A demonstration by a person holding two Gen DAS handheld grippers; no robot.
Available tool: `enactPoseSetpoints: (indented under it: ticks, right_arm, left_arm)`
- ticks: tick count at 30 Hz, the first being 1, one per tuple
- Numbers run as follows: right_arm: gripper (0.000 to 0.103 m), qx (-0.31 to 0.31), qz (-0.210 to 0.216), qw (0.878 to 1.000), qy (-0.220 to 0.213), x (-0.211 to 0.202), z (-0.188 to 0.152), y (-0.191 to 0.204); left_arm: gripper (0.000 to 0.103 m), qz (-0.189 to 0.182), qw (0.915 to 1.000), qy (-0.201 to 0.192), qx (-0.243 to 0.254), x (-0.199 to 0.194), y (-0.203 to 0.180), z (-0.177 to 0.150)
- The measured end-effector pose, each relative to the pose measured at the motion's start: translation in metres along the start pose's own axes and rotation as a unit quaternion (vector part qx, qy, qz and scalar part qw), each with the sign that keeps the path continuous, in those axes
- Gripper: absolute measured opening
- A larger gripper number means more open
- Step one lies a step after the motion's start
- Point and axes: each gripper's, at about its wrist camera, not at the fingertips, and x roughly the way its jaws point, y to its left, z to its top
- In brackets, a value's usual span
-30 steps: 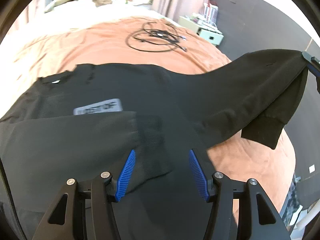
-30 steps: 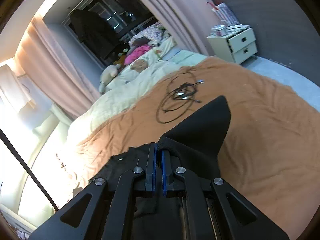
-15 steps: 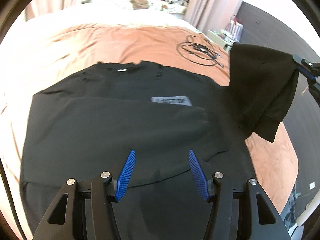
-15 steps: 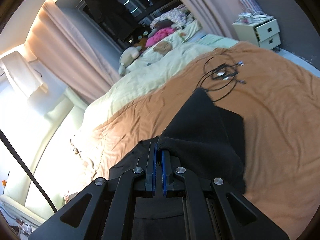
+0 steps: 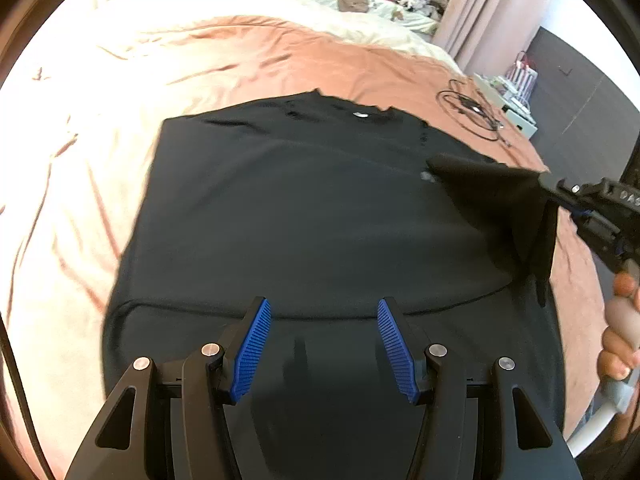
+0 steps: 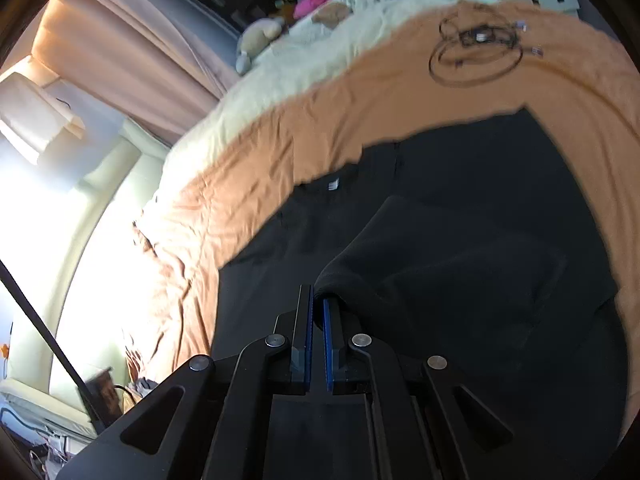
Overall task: Fold small clothes
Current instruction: 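Lift the sleeve with the right gripper and fold it across the shirt, then open the right gripper to release the folded sleeve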
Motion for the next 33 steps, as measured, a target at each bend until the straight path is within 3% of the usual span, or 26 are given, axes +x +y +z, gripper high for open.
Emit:
enactPoseSetpoints:
  ticks: [5,7,9,10,16,19,24,28,33]
  right_arm:
    - [0.008,0.051,-0.019,0.997,0.053,0.023,-0.011,-0.011]
    - [0.023,0.064,-0.017,0.996,0.063,0.019,-0.014,-0.015]
    - [0.057,0.08,-0.005,0.995,0.057,0.004,-0.014,-0.018]
    - [0.06,0.085,-0.003,0.995,0.049,-0.005,-0.015,-0.019]
    - [0.06,0.139,0.005,0.99,0.006,-0.061,-0.022,-0.043]
    - [0.06,0.129,-0.01,0.991,-0.031,-0.091,-0.017,-0.066]
    - [0.06,0.134,-0.039,0.989,-0.056,-0.117,-0.009,-0.109]
    - [0.051,0.152,-0.018,0.987,-0.056,-0.115,0.0,-0.13]
    - [0.034,0.174,-0.027,0.983,-0.042,-0.095,-0.005,-0.152]
  left_arm:
    - [0.058,0.006,0.9998,-0.002,-0.02,-0.011,0.024,-0.008]
    - [0.058,0.002,0.9997,-0.004,-0.025,-0.019,0.026,-0.009]
    - [0.058,-0.003,0.9997,-0.01,-0.023,-0.028,0.022,-0.01]
    - [0.058,-0.006,0.9997,-0.014,-0.02,-0.034,0.02,-0.009]
    - [0.058,-0.023,0.9992,-0.031,0.008,-0.056,-0.01,-0.011]
    - [0.058,-0.025,0.9986,-0.033,0.033,-0.061,-0.03,-0.01]
    - [0.058,-0.029,0.9973,-0.03,0.06,-0.047,-0.074,-0.005]
    - [0.058,-0.048,0.9964,-0.023,0.066,-0.024,-0.112,-0.003]
    - [0.058,-0.063,0.994,-0.01,0.089,0.01,-0.163,-0.001]
